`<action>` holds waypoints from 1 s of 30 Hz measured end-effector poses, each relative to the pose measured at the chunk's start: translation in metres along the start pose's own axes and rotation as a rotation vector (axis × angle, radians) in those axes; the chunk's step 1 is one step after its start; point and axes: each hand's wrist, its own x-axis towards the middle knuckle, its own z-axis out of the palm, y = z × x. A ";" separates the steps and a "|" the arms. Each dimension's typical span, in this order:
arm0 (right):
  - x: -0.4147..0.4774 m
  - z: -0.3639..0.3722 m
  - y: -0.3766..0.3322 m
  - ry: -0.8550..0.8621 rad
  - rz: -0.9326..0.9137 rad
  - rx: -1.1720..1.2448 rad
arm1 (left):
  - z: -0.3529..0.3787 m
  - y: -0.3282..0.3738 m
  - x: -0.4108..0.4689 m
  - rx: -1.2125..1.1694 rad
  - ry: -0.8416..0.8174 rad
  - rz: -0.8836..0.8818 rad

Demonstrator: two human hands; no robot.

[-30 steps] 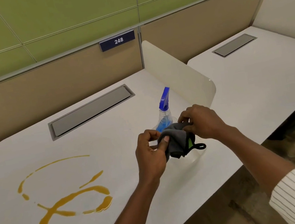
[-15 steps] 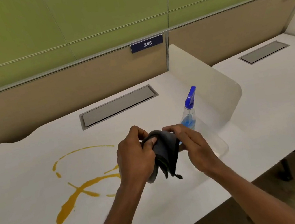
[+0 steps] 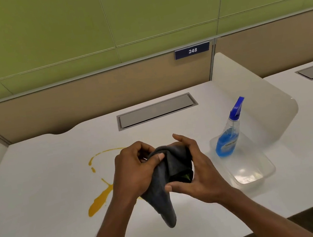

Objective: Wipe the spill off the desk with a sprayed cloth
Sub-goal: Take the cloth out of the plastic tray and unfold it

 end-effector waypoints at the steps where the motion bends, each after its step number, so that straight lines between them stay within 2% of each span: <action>1: 0.002 0.004 0.000 -0.021 -0.008 -0.021 | -0.003 -0.001 -0.001 -0.003 -0.015 -0.006; 5: 0.006 0.013 0.003 0.030 -0.023 -0.028 | -0.015 -0.008 -0.006 -0.006 -0.067 -0.018; 9: 0.015 0.006 -0.011 0.125 -0.002 0.033 | -0.036 -0.013 -0.009 -0.130 -0.201 -0.017; 15: 0.033 0.005 -0.041 0.084 0.109 0.207 | -0.052 -0.016 -0.012 -0.402 -0.434 0.088; 18: 0.034 0.007 -0.052 0.036 0.173 0.335 | -0.047 -0.026 -0.008 -0.576 -0.374 0.189; 20: 0.035 0.009 -0.060 0.032 0.191 0.386 | -0.037 -0.034 -0.009 -0.906 -0.349 0.185; 22: 0.037 0.009 -0.068 0.031 0.202 0.410 | -0.026 -0.035 -0.013 -1.179 -0.285 0.082; 25: 0.041 0.009 -0.072 0.053 0.275 0.447 | -0.010 -0.026 -0.018 -1.147 -0.140 -0.034; 28: 0.046 0.008 -0.064 0.048 0.419 0.444 | 0.007 -0.024 -0.011 -1.241 -0.206 0.017; 30: 0.046 0.007 -0.055 0.025 0.512 0.424 | 0.016 -0.030 -0.005 -1.467 -0.388 0.040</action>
